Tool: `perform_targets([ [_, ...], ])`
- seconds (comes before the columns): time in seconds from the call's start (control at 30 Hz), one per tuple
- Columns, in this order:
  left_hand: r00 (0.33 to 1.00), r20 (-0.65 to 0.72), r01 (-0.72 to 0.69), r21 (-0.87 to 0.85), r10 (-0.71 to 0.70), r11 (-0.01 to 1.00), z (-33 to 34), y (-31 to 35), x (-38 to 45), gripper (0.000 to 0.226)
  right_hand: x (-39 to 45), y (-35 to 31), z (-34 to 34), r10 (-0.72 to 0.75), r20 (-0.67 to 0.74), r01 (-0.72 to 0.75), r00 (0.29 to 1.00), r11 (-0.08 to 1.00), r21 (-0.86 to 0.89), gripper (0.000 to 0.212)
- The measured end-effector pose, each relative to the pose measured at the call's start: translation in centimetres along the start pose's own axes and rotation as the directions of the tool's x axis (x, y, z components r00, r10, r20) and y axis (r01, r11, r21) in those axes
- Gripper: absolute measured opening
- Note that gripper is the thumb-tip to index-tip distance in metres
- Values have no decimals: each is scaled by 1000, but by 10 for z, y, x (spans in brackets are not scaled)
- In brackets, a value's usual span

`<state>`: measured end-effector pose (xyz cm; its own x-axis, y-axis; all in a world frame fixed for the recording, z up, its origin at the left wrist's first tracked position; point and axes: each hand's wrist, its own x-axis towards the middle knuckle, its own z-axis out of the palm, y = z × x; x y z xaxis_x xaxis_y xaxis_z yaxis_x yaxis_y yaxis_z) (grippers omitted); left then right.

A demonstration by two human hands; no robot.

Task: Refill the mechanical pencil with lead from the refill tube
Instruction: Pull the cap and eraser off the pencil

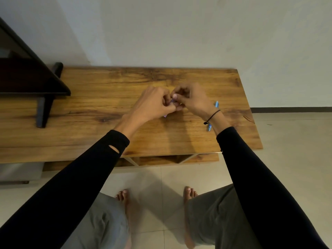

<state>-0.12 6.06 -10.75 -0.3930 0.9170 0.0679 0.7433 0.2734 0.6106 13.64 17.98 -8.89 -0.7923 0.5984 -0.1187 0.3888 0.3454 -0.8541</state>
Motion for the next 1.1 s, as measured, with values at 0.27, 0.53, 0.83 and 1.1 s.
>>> perform_targets([
  [0.27, 986, 161, 106, -376, -48, 920, -12, -12, 1, 17, 4, 3, -1, 149, -71, -126, 986, 956, 264, 9],
  [0.53, 983, 181, 91, -311, -36, 946, -15, -23, 3, 14, 13, 13, 3, 321, -133, -265, 938, 908, 325, 15],
  [0.83, 992, 104, 100, -264, -75, 959, -16, -27, 2, 23, 3, 5, 40, 116, -191, -191, 975, 878, -440, 8],
  [1.1, 995, -99, -52, -409, 12, 911, -15, -3, 3, 5, 4, -12, 25, 431, -103, -31, 896, 294, 955, 66],
])
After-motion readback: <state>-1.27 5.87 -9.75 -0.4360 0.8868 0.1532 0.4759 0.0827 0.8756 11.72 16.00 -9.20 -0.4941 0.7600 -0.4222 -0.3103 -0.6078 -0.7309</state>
